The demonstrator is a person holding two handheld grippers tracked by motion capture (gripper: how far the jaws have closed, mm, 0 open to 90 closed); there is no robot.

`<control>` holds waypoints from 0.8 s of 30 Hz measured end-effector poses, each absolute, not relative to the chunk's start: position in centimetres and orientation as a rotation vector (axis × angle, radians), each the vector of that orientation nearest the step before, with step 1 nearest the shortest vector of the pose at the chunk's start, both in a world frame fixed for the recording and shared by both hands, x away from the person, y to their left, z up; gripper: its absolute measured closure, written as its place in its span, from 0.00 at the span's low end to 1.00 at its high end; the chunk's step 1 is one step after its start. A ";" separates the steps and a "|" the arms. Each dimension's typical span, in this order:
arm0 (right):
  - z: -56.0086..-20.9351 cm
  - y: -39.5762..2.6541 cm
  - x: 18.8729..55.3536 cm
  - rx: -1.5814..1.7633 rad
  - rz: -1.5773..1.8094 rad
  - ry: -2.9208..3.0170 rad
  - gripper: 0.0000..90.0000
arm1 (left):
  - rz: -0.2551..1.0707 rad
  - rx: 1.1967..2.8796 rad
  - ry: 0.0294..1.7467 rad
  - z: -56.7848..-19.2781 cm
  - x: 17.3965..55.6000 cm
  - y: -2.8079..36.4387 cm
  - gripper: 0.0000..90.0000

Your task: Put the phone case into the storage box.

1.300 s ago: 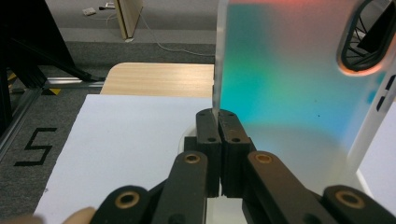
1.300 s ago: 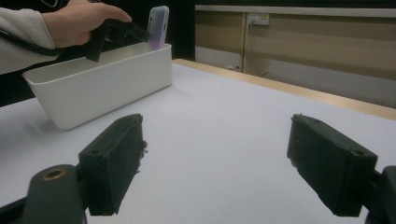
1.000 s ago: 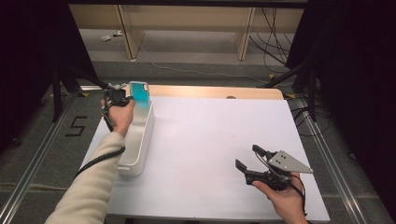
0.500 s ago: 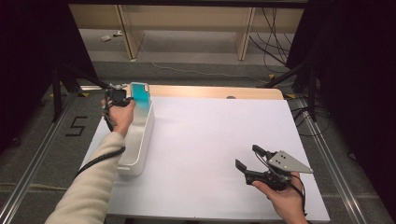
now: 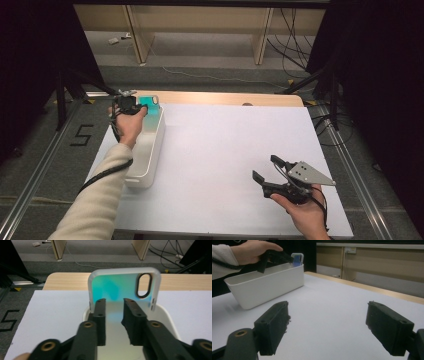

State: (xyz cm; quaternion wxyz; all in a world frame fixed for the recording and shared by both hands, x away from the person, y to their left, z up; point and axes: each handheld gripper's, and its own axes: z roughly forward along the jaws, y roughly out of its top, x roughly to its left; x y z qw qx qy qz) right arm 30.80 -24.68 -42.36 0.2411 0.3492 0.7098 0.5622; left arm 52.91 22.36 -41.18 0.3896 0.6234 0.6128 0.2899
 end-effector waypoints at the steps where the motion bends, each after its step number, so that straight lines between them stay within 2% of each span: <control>1: -42.3 -24.7 30.7 0.961 1.535 1.958 0.22 | 0.739 1.576 1.549 -40.9 52.8 22.4 0.75; 12: -42.4 -24.7 30.8 0.960 1.546 1.943 0.22 | 0.715 1.584 1.458 -39.5 51.2 22.2 0.49; 19: -42.3 -24.8 30.9 0.962 1.535 1.943 0.22 | 0.706 1.612 1.343 -38.9 50.1 21.9 0.17; 24: -42.4 -24.8 30.9 0.962 1.536 1.937 0.22 | 0.690 1.615 1.317 -38.8 49.5 22.4 0.10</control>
